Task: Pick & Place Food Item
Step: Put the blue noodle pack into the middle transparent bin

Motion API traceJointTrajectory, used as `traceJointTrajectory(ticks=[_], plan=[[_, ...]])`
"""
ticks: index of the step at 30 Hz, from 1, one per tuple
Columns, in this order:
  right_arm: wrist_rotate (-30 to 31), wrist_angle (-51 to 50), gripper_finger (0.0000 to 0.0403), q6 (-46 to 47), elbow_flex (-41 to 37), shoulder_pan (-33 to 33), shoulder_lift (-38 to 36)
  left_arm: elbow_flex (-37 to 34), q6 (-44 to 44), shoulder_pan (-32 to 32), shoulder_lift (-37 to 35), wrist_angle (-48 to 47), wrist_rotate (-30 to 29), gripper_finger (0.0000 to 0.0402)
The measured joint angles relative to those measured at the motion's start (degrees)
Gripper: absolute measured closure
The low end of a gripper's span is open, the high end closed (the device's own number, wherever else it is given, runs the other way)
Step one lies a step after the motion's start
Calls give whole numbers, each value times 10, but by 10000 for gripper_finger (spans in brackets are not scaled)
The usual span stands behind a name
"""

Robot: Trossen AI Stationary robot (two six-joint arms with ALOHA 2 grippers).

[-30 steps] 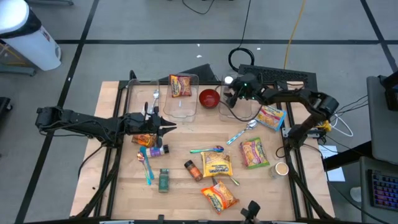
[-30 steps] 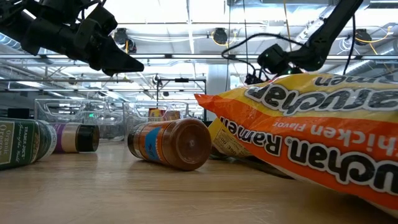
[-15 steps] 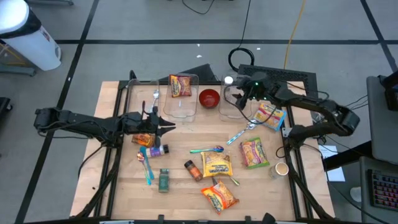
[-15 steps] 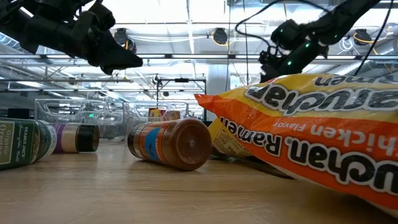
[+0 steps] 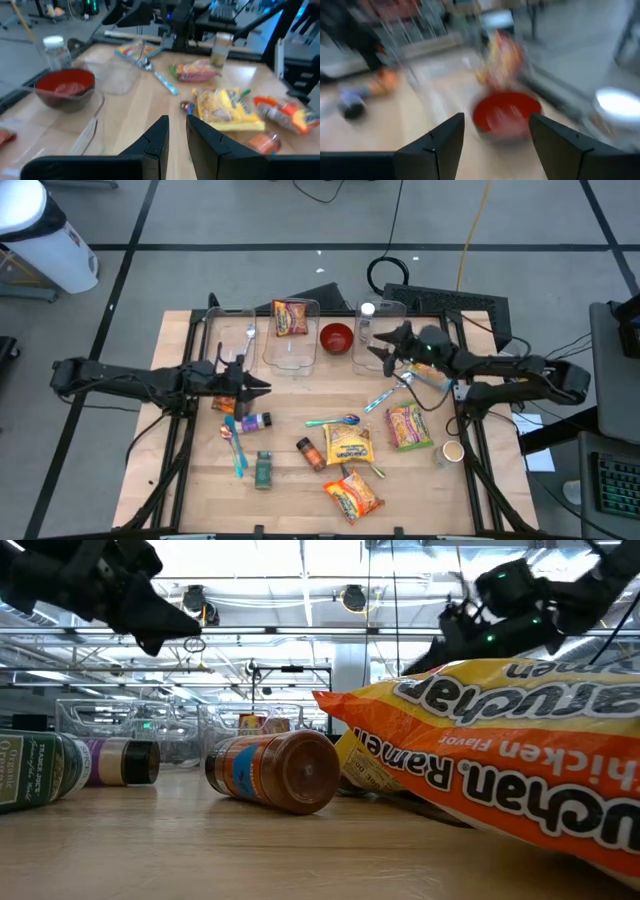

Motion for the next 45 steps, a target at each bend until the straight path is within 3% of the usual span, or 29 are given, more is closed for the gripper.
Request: traceJointTrajectory(ticks=[7, 12, 29, 36, 40, 45], plan=[[0, 290, 188, 6, -80, 57, 0, 0, 42, -10, -28, 52, 0, 330], [1, 378, 189, 4, -103, 78, 0, 0, 56, -10, -13, 101, -1, 330], [0, 377, 192, -24, -104, 107, 30, 0, 57, -10, 105, 136, -5, 330], [-27, 342, 197, -52, -102, 126, 30, 0, 43, -10, 187, 226, -5, 330], [-22, 294, 198, -66, -84, 145, 30, 0, 68, -10, 232, 276, -5, 330], [72, 116, 198, -89, -22, 168, 27, 0, 73, -10, 269, 338, -5, 330]])
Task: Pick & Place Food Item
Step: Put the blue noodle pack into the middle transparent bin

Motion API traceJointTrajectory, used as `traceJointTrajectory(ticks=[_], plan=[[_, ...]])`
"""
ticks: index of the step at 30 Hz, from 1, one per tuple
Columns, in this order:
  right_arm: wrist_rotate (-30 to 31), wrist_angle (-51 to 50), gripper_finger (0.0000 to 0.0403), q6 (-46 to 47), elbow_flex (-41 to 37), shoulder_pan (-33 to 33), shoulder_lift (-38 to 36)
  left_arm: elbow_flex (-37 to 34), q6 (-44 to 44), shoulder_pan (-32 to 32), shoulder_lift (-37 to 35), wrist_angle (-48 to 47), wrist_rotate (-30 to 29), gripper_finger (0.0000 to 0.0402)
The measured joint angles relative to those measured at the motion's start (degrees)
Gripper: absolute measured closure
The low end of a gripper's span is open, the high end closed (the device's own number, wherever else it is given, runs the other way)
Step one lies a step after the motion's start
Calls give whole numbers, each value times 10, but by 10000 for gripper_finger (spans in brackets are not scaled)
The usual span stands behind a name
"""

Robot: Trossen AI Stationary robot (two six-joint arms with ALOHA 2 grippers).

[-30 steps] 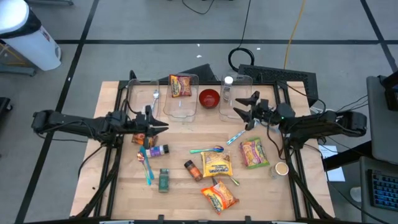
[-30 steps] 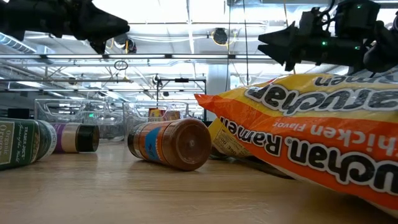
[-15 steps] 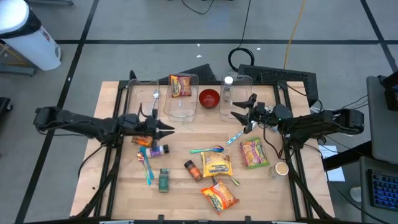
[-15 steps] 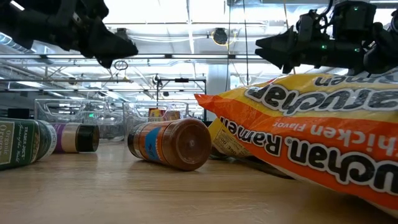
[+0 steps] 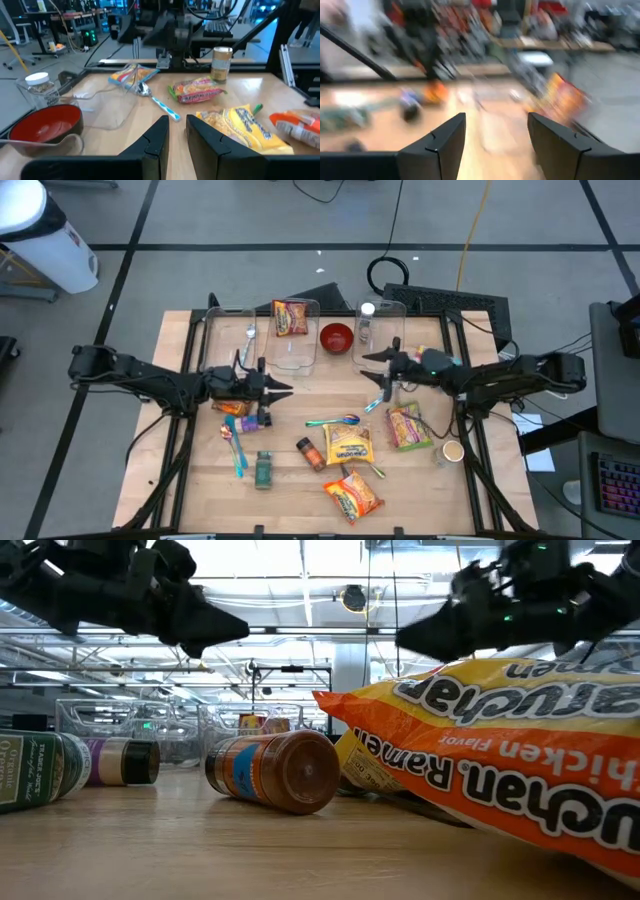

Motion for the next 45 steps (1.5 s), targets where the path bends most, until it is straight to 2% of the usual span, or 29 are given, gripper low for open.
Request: traceJointTrajectory(ticks=[7, 10, 12, 17, 21, 26, 29, 33, 36, 38, 45], plan=[[265, -375, 199, -49, 159, 40, 0, 0, -12, 0, 7, 14, 0, 330], [324, -477, 198, -40, 214, 47, -3, 0, -12, 0, 0, 13, 0, 330], [338, -539, 198, -23, 245, 47, -10, 0, -12, 0, -4, 14, 0, 330], [336, -714, 206, 24, 312, 35, -36, 0, -13, 0, -15, 14, 0, 330], [335, -823, 212, 62, 337, 10, -70, 0, -13, 0, -23, 15, 0, 330], [333, -954, 216, 124, 347, -45, -115, 0, -13, 0, -22, 12, 1, 330], [295, -1021, 216, 136, 347, -89, -137, 0, -12, 0, -22, 12, 4, 330], [231, -1060, 216, 126, 347, -151, -146, 0, 17, 1, -22, 12, 5, 330], [228, -1063, 216, 100, 347, -193, -140, 0, 34, 1, -22, 15, 5, 330], [222, -1069, 216, 85, 347, -223, -132, 0, 39, 1, -22, 15, 5, 330], [137, -1114, 216, 31, 347, -333, -75, 0, 80, 2, -22, 13, 5, 330]])
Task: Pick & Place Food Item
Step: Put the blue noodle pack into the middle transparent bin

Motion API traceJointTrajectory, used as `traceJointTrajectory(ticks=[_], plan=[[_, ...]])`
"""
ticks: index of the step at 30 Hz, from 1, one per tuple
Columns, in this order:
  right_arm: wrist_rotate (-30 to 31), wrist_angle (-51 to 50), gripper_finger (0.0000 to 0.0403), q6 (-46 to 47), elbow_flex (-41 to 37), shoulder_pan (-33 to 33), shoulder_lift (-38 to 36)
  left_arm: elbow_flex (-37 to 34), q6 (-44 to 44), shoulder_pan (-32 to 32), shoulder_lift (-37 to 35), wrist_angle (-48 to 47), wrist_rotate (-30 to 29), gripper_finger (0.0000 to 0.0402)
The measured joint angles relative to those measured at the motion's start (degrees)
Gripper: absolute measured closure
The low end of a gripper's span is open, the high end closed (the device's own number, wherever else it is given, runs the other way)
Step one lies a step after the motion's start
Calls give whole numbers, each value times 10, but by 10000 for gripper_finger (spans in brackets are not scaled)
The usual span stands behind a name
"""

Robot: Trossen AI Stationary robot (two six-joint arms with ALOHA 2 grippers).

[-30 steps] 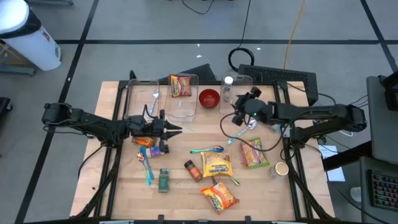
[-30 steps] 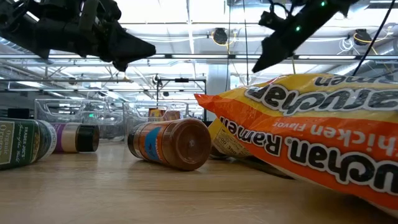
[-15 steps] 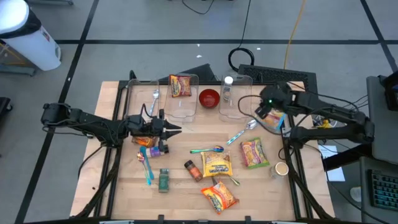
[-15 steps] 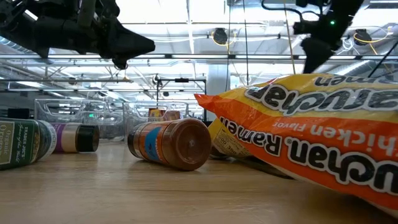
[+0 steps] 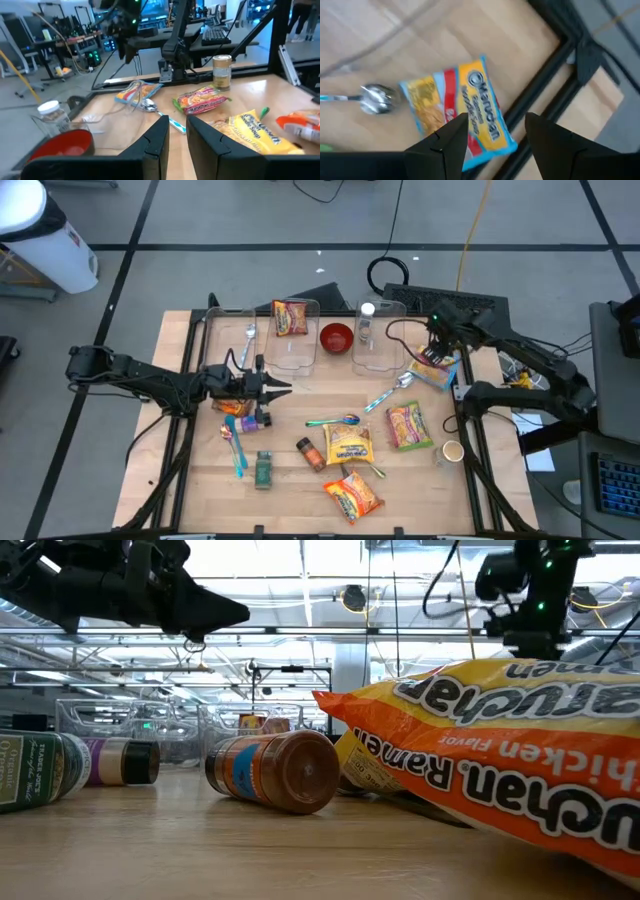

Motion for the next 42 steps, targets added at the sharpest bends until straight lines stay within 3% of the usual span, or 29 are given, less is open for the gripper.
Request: traceJointTrajectory(ticks=[6, 12, 18, 34, 42], plan=[[0, -21, 216, -37, 0, -62, 75, 4, 29, 24, 0, -1, 9, 330], [0, -40, 216, -39, -1, -62, 132, 6, 36, 64, 0, 1, 99, 330], [3, -48, 216, -21, -3, -63, 182, 6, 36, 92, 0, 2, 145, 330], [3, -6, 216, 15, -26, -62, 258, 6, 31, 105, 0, 0, 179, 330], [2, 3, 260, 17, -26, -62, 283, 6, 27, 105, 0, 0, 179, 330]])
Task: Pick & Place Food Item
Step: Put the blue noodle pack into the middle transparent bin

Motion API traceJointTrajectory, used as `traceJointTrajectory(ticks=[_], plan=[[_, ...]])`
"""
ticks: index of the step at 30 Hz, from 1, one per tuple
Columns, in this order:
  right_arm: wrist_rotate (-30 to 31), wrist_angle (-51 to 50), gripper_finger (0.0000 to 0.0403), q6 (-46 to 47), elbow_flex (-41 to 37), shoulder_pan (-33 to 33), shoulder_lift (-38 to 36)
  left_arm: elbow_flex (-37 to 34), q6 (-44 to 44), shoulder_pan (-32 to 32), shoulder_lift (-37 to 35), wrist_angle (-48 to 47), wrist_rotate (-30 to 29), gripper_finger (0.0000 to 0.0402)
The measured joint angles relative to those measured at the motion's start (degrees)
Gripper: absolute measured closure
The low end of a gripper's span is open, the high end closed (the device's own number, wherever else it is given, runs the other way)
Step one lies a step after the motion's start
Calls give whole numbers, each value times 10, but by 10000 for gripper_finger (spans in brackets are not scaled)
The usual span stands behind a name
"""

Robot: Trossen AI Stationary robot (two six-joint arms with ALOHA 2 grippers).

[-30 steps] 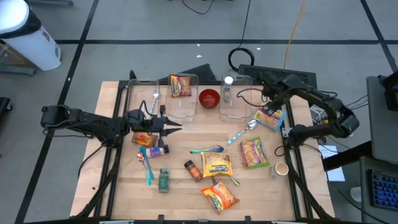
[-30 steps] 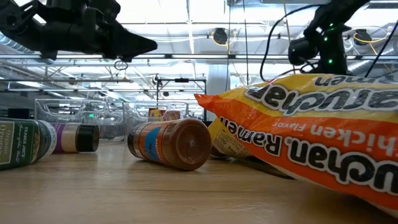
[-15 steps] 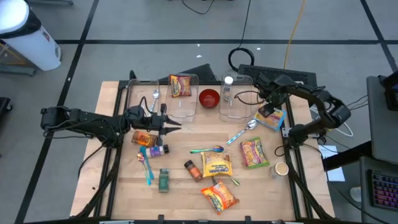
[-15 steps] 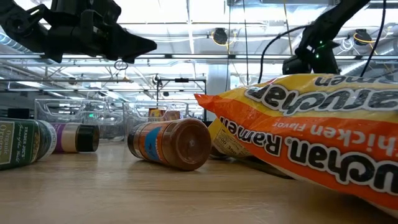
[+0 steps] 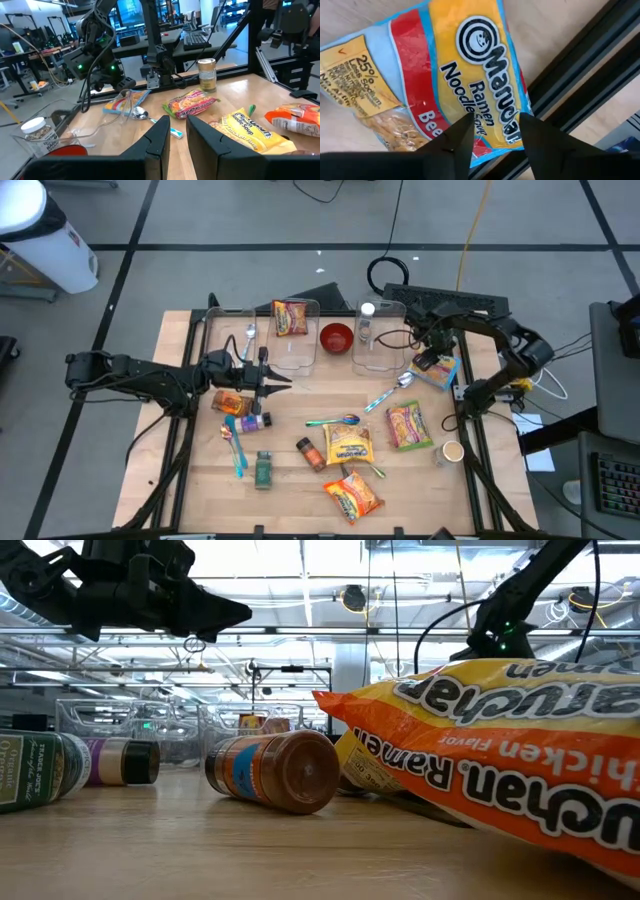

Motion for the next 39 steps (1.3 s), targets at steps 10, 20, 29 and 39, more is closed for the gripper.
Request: traceJointTrajectory(ticks=[10, 20, 29, 39], plan=[[-5, 22, 339, 3, 0, 0, 0, 0, 0, 0, 0, -2, 0, 330], [-44, 67, 400, -25, -41, 0, -1, 0, 0, 0, 0, -4, 0, 330], [-14, 48, 402, -41, -58, 5, -10, 0, 4, 0, 0, 1, 0, 330], [2, 18, 403, -41, -33, 30, -107, 0, 6, 0, 0, 5, -3, 330]])
